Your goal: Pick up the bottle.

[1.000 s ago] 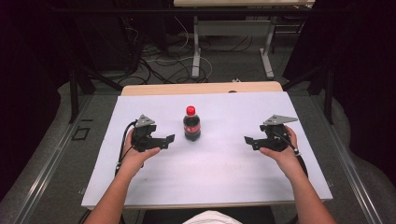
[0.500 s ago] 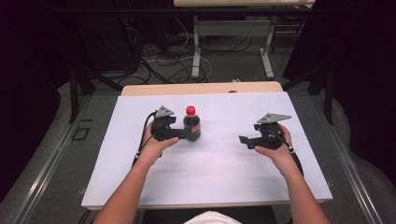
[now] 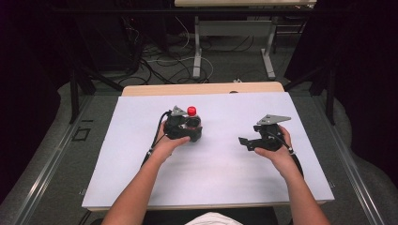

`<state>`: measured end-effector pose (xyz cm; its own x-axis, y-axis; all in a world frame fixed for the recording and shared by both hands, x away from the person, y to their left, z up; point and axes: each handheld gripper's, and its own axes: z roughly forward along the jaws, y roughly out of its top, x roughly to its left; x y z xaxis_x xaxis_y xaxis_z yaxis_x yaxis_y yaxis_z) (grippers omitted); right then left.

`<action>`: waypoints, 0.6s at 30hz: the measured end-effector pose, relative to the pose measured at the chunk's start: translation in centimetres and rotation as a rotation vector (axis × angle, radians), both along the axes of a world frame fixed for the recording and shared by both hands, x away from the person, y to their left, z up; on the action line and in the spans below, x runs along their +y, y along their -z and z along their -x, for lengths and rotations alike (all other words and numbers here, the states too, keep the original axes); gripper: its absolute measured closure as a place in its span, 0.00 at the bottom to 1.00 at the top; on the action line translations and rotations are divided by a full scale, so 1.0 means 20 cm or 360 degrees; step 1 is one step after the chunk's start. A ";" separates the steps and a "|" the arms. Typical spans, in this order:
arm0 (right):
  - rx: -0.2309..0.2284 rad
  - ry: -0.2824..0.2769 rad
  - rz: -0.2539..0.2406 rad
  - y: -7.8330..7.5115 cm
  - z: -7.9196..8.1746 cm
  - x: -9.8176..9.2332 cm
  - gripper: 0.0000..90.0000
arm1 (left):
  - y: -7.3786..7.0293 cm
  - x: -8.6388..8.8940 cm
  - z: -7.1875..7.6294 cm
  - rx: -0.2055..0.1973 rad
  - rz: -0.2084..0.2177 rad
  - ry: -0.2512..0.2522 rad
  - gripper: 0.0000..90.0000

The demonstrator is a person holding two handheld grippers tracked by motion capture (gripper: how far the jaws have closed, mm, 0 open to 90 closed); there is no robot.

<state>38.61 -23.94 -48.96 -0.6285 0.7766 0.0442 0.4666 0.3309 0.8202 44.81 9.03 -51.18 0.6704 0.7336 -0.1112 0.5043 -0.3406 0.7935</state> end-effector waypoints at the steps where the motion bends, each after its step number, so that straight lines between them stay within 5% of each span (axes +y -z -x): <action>1: 0.0005 0.0003 -0.0003 0.00 0.00 0.00 0.20 | 0.00 0.00 0.00 -0.0006 0.0003 0.0004 0.22; 9: 0.0024 0.0007 0.0005 0.01 0.00 0.01 0.20 | 0.03 0.01 -0.01 0.0005 0.0012 -0.0018 0.30; 18: 0.0018 -0.0006 0.0009 0.02 0.00 0.02 0.20 | 0.01 0.00 0.01 -0.0083 -0.0084 -0.0005 0.33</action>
